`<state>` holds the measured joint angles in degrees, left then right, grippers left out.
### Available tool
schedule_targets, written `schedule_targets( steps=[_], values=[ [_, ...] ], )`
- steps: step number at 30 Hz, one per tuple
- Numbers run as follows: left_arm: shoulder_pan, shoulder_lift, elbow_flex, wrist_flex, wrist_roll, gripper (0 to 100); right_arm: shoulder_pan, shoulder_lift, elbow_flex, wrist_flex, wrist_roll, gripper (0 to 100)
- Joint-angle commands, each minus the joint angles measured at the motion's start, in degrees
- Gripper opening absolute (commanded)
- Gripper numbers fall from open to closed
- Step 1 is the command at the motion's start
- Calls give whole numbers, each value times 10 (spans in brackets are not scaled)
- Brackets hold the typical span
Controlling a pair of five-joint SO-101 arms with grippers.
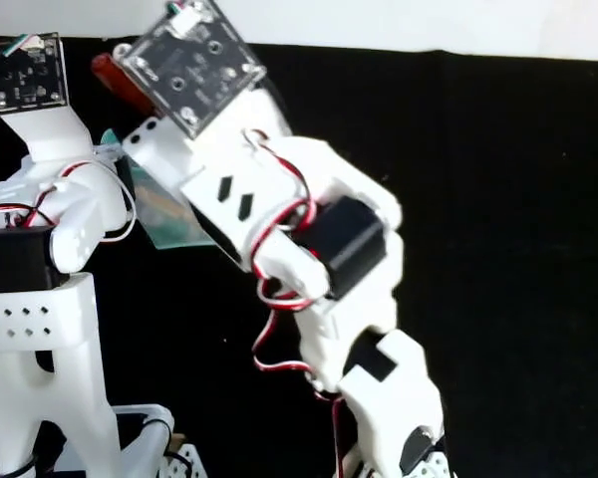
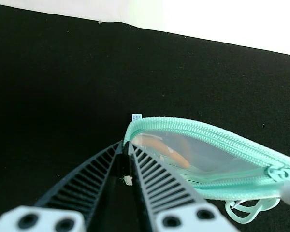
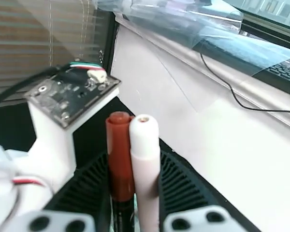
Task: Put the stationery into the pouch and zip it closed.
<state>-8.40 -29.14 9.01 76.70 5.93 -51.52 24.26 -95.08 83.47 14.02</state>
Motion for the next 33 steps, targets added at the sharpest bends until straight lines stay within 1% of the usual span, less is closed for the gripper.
schedule_targets(
  steps=[1, 11, 19, 24, 33],
  values=[
    [9, 29, 3, 0, -3, 7, -5, 3, -63, -40, -6, 7],
    [9, 29, 7, -11, -3, 7, -1, 36, -64, -126, -4, 7],
    [9, 29, 7, -11, -3, 7, 4, 56, -65, -133, -7, 7],
    [9, 29, 7, -11, -3, 7, 11, 69, -65, -159, -4, 7],
    [9, 29, 7, -11, -3, 7, 18, 90, -65, -155, -4, 7]
  ],
)
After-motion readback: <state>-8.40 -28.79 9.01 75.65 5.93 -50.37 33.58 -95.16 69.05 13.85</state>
